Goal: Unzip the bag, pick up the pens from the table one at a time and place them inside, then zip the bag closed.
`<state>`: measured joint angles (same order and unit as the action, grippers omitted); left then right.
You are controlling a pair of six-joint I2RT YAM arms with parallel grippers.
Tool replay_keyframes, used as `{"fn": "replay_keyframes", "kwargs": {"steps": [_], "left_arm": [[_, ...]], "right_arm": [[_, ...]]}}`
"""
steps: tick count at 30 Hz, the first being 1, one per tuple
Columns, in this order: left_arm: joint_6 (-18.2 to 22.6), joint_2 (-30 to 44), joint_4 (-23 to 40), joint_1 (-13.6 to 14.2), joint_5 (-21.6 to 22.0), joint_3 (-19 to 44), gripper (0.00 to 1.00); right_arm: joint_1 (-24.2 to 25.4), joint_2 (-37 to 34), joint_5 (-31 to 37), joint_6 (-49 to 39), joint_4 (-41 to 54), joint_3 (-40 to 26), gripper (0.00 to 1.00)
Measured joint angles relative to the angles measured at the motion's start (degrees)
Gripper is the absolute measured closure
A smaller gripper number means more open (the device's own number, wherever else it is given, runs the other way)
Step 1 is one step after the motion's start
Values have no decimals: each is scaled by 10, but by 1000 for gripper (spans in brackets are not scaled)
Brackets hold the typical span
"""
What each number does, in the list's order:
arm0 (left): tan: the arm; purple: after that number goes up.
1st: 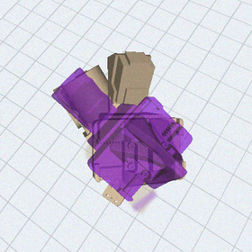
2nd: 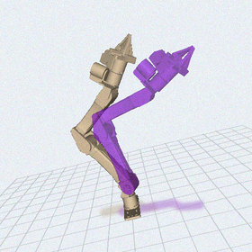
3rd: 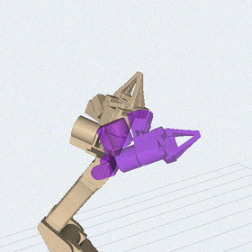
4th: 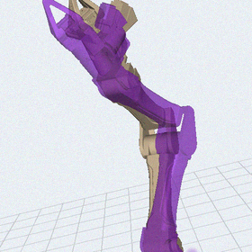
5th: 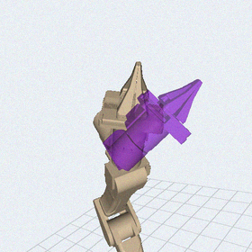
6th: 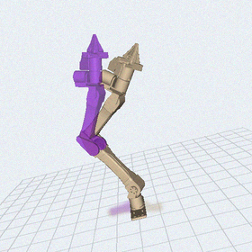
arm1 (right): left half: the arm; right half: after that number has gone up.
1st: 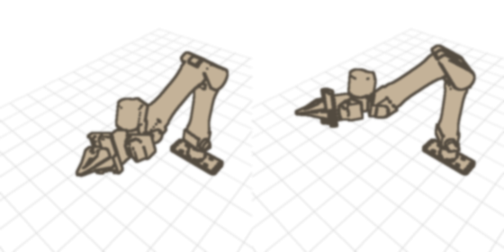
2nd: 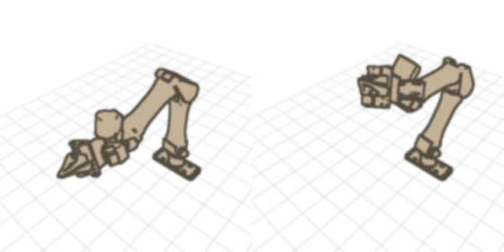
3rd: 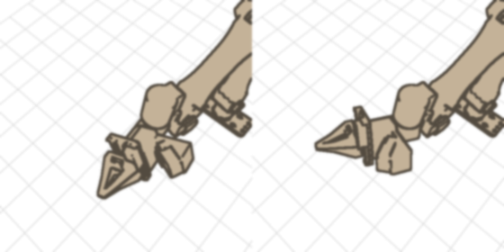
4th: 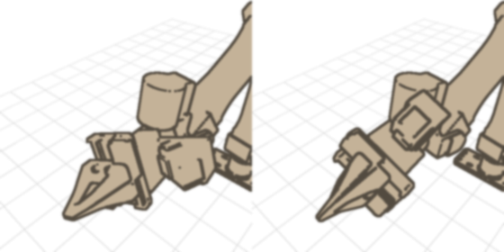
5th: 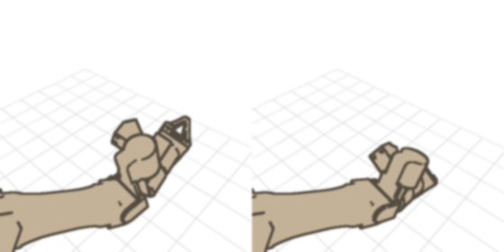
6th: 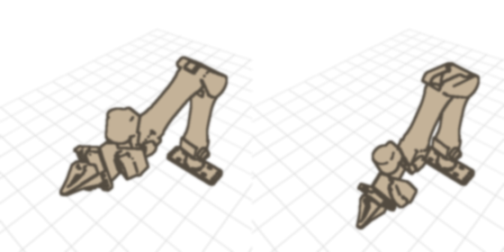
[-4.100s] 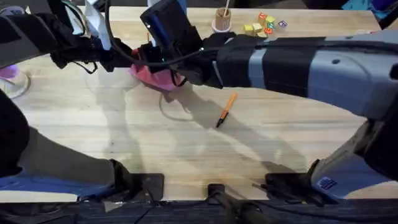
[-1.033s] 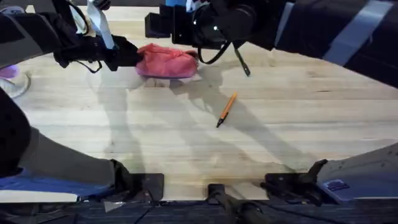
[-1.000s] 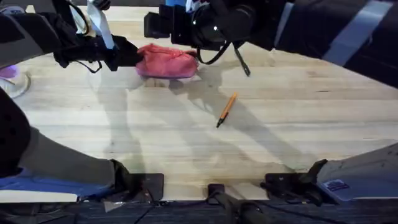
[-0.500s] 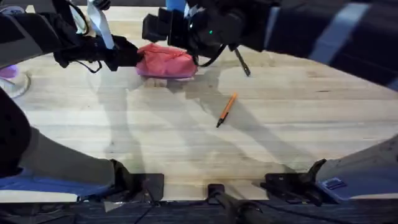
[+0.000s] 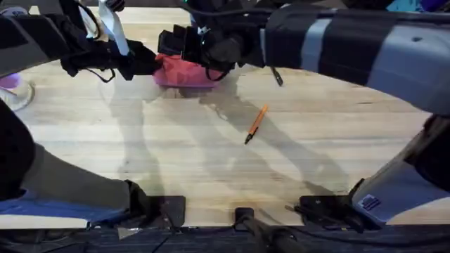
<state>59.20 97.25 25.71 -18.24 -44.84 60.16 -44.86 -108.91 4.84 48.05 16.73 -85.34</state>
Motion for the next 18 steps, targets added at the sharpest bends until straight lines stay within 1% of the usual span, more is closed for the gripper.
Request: {"fn": "replay_keyframes", "kwargs": {"steps": [5, 12, 18], "left_arm": [[0, 0, 0, 0, 0, 0, 959], [0, 0, 0, 0, -2, 0, 959], [0, 0, 0, 0, -4, 0, 959]], "right_arm": [[2, -19, 2, 0, -16, 0, 4], [4, -24, 18, 2, -20, 0, 6], [4, -31, 33, 4, -21, 0, 58]]}}
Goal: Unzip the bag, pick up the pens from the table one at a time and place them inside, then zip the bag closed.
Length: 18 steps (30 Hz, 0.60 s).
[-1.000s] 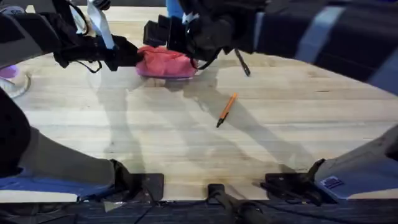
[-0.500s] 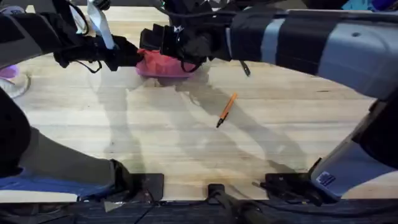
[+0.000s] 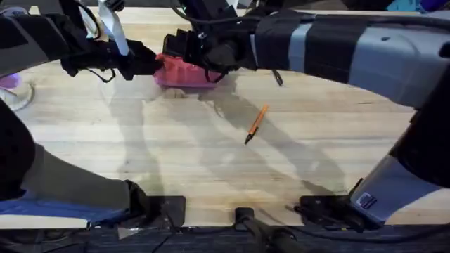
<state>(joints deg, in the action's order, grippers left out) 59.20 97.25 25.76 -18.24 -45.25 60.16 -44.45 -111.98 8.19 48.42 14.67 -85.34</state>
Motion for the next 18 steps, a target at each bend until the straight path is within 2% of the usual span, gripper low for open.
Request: {"fn": "replay_keyframes", "kwargs": {"steps": [6, 10, 14, 18], "left_arm": [[0, 0, 2, 0, -1, 0, 959], [0, 0, 1, 0, -1, 0, 959], [0, 0, 1, 0, -1, 0, 959], [0, 0, 1, 0, -1, 0, 959]], "right_arm": [[3, -20, 12, 13, -5, -2, 160], [11, -20, 12, 17, -3, -2, 288], [21, -27, 10, 36, -1, -2, 441], [26, -31, 13, 44, 5, -2, 684]]}}
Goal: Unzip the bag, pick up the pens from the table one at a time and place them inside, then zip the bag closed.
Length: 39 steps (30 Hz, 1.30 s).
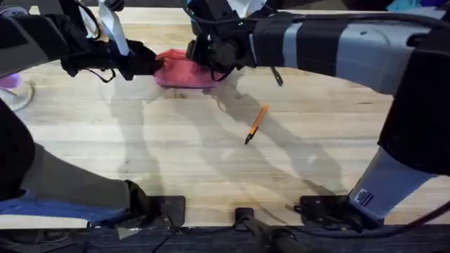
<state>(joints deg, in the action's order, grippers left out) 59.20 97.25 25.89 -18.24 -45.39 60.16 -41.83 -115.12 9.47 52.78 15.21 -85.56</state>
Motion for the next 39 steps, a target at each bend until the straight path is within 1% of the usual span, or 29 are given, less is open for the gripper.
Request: {"fn": "replay_keyframes", "kwargs": {"steps": [2, 9, 11, 15, 25, 31, 39], "left_arm": [[0, 0, 0, 0, 0, 0, 959], [0, 0, 0, 0, 0, 0, 959], [0, 0, 0, 0, 0, 0, 959], [0, 0, 0, 0, 0, 0, 959], [0, 0, 0, 0, 0, 0, 959], [0, 0, 0, 0, 0, 0, 958], [0, 0, 0, 0, 1, 0, 958]], "right_arm": [[2, -1, 0, 2, 1, 0, 725], [2, -1, 1, 5, 3, 0, 803], [2, -1, -2, 6, 3, 0, 886], [4, -2, -8, 8, 5, 0, 963], [5, -3, -19, 5, 4, 0, 968], [5, 3, -35, -25, 3, -3, 968], [-17, 4, -61, -44, -23, -15, 969]]}}
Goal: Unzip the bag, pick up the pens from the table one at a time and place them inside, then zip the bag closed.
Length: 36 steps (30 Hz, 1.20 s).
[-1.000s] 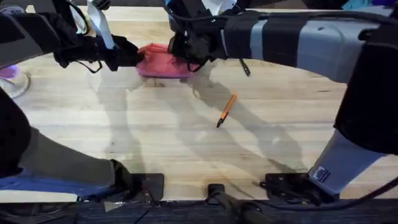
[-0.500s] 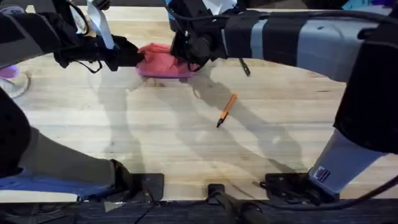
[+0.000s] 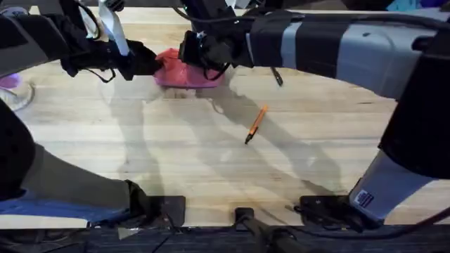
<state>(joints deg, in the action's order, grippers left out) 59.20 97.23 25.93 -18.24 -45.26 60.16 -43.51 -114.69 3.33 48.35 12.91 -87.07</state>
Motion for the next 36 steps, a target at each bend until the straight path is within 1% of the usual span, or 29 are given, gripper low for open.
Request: {"fn": "replay_keyframes", "kwargs": {"steps": [14, 19, 25, 36], "left_arm": [[0, 0, -1, 0, 3, 0, 959], [0, 0, 0, -1, 5, 0, 959], [0, 0, 0, -1, 5, 0, 959], [0, 0, 3, -1, 2, 0, 959]], "right_arm": [[-2, 0, -20, 0, -54, 0, 969], [-2, 0, -34, 0, -56, 0, 969], [-3, -2, -29, -2, -46, -2, 969], [-10, -57, -34, -2, -84, -13, 971]]}}
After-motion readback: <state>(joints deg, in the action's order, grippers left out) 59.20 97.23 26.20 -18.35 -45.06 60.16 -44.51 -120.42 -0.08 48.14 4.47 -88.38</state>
